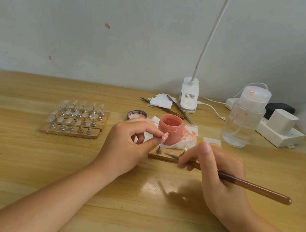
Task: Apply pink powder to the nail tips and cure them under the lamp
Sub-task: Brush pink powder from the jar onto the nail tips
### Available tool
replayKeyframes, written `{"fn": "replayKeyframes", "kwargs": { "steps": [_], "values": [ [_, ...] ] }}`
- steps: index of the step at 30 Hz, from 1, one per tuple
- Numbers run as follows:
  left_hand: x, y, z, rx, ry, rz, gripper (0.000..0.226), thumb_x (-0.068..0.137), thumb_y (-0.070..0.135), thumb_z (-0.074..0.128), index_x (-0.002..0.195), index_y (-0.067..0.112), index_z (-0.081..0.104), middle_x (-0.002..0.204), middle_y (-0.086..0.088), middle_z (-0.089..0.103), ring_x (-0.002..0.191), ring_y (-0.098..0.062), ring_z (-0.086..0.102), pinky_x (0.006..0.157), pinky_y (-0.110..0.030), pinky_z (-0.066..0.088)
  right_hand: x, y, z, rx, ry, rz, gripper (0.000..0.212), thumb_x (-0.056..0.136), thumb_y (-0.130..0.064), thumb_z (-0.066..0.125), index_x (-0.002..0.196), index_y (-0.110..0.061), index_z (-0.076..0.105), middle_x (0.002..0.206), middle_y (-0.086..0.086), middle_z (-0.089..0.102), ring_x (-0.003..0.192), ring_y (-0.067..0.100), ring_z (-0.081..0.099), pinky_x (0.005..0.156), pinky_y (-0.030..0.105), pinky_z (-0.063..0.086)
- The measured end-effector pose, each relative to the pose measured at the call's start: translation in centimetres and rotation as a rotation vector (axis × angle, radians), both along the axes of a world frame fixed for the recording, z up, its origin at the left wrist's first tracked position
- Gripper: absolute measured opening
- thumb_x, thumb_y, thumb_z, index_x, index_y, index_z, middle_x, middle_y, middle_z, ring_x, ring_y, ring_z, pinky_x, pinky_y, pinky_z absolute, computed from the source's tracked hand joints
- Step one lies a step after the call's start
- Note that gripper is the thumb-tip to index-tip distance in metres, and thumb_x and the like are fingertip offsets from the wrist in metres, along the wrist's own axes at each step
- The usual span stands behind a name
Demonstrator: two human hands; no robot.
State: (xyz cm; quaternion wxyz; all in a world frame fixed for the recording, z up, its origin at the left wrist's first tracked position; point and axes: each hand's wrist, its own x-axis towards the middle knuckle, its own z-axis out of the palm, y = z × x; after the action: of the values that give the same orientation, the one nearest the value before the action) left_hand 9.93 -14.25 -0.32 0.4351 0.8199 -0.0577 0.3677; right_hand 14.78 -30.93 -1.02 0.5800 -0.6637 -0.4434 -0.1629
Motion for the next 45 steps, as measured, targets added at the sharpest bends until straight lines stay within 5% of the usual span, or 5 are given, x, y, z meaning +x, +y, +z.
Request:
{"fn": "replayKeyframes", "kwargs": {
  "steps": [9,21,24,28,45],
  "values": [
    [-0.17,-0.21,0.27,0.014,0.029,-0.033,0.011,0.076,0.023,0.062,0.085,0.025,0.068,0.082,0.006,0.064,0.059,-0.013,0.045,0.054,-0.008,0.033,0.27,0.55,0.62,0.030,-0.151,-0.099,0.030,0.096,-0.040,0.035,0.084,-0.028,0.060,0.085,-0.031,0.055,0.077,-0.004,0.057,0.069,0.014,0.042],
    [0.05,-0.07,-0.01,0.013,0.041,-0.045,0.019,0.080,0.005,0.064,0.088,0.021,0.069,0.077,0.010,0.061,0.066,0.005,0.049,0.057,-0.006,0.032,0.43,0.28,0.16,-0.034,-0.165,-0.087,0.047,0.097,-0.038,0.034,0.074,-0.015,0.068,0.072,-0.016,0.060,0.068,0.002,0.057,0.064,0.021,0.043],
    [-0.02,-0.07,0.08,0.037,0.037,-0.048,0.017,0.080,0.006,0.064,0.091,0.018,0.069,0.078,0.008,0.061,0.063,-0.002,0.048,0.058,-0.006,0.032,0.41,0.61,0.45,-0.053,-0.196,-0.103,0.029,0.094,-0.031,0.041,0.086,-0.020,0.067,0.086,-0.021,0.060,0.078,0.004,0.059,0.070,0.021,0.045],
    [-0.11,-0.09,0.12,0.031,0.058,-0.037,0.017,0.080,0.007,0.065,0.088,0.021,0.070,0.078,0.009,0.061,0.062,-0.022,0.045,0.054,-0.009,0.031,0.65,0.34,-0.12,-0.051,-0.214,-0.113,0.052,0.098,-0.039,0.031,0.070,-0.015,0.067,0.065,-0.010,0.059,0.062,0.006,0.054,0.062,0.026,0.039],
    [-0.12,-0.10,0.03,0.042,0.050,-0.041,0.021,0.078,0.008,0.065,0.085,0.028,0.068,0.076,0.008,0.060,0.052,-0.013,0.036,0.050,-0.021,0.032,0.93,0.48,-0.12,-0.061,-0.272,-0.156,0.056,0.099,-0.038,0.029,0.068,-0.012,0.067,0.059,-0.010,0.054,0.058,0.008,0.049,0.059,0.029,0.035]
  ]
}}
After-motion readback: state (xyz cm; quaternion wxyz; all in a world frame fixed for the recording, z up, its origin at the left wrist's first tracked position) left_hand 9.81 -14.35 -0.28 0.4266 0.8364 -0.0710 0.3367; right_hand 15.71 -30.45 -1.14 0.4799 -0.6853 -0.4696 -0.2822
